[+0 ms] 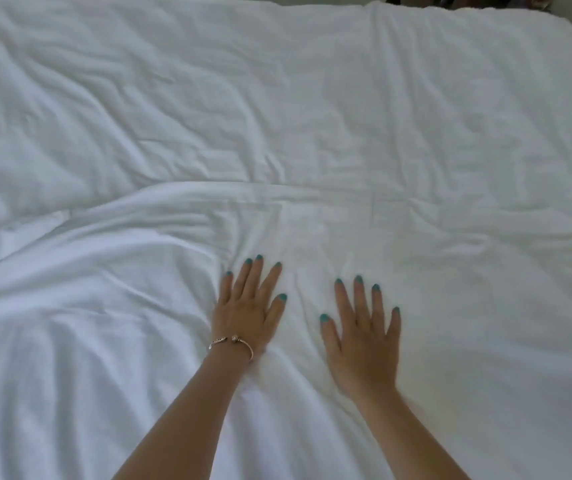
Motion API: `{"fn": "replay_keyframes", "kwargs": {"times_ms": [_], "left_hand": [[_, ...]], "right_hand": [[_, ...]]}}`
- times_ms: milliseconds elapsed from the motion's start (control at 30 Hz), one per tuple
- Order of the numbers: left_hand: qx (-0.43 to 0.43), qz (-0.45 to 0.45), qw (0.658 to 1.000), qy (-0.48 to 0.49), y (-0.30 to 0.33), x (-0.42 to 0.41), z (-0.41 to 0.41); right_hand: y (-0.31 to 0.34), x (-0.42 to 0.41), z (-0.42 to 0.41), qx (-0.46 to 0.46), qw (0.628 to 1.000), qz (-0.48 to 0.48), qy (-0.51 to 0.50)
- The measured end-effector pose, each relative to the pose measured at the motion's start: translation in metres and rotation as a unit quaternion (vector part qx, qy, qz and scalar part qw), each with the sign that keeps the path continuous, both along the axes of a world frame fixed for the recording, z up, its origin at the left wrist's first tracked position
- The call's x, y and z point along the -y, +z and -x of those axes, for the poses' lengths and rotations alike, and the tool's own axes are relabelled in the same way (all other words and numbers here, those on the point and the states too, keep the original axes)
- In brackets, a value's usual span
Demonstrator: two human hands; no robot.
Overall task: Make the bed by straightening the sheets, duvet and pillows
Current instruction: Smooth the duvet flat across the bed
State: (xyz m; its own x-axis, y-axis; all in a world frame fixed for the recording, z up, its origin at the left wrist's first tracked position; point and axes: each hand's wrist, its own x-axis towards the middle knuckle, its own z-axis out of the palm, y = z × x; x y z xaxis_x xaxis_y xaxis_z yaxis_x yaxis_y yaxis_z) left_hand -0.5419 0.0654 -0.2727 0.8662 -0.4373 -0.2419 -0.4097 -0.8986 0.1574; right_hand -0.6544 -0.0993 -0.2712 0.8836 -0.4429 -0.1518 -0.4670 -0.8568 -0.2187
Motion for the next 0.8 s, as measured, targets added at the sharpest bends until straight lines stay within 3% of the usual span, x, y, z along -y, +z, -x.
{"fn": "replay_keyframes", "kwargs": {"times_ms": [167,433,667,733,800], "left_hand": [[0.041,-0.108,0.988,0.101,-0.001,-0.075,0.07],[0.019,-0.141,0.972,0.188,0.002,-0.184,0.094],[-0.012,-0.104,0.974,0.199,-0.014,-0.198,0.115],[-0.022,-0.115,0.976,0.183,-0.021,-0.203,0.105],[-0.032,-0.113,0.977,0.18,-0.026,-0.201,0.098]], "right_hand": [[-0.03,0.013,0.027,-0.016,0.998,0.017,0.053],[-0.042,0.012,0.019,-0.039,0.999,-0.001,0.033],[-0.039,0.003,0.016,-0.064,0.998,-0.005,0.018],[-0.025,-0.01,0.015,-0.08,0.996,-0.01,-0.034],[-0.003,-0.044,0.008,-0.098,0.98,-0.048,-0.166]]}}
